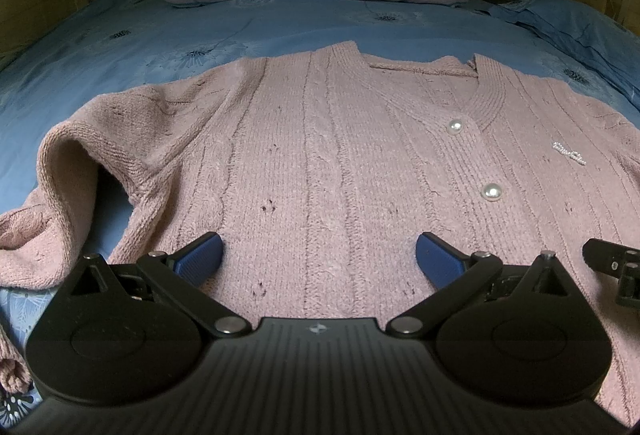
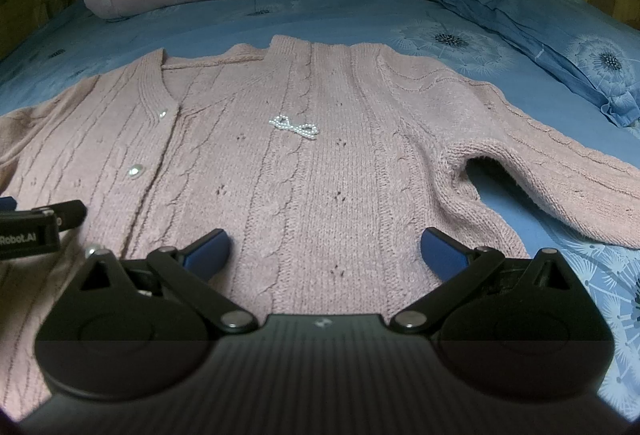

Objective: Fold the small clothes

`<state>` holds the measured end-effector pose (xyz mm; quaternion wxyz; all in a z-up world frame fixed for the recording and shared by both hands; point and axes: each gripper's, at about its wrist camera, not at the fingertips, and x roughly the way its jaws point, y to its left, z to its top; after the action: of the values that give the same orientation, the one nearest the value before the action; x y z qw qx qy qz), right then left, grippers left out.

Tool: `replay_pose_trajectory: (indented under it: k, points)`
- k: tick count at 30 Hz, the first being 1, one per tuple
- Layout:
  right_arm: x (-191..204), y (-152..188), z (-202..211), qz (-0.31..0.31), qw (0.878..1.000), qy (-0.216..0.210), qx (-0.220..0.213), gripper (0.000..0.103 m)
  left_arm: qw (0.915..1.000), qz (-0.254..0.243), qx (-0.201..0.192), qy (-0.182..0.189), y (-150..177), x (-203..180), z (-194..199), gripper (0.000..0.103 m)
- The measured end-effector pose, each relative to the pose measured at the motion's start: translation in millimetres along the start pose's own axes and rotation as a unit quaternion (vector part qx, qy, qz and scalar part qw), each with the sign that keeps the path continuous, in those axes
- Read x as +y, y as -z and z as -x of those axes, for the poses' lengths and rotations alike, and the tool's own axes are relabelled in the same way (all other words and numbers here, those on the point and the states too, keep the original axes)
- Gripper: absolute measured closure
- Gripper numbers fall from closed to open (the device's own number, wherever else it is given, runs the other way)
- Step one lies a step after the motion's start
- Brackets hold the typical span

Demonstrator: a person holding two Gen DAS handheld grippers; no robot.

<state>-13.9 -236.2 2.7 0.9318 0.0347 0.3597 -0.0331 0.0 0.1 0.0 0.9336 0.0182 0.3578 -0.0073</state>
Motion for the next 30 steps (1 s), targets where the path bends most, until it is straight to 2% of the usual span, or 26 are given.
replay_pose_trajectory:
  k: [30]
  points:
    - [0.2, 0.1, 0.6, 0.0, 1.0, 0.0, 0.0, 0.0, 1.0, -0.002, 0.0, -0.003, 0.8, -2.2, -2.9, 0.0]
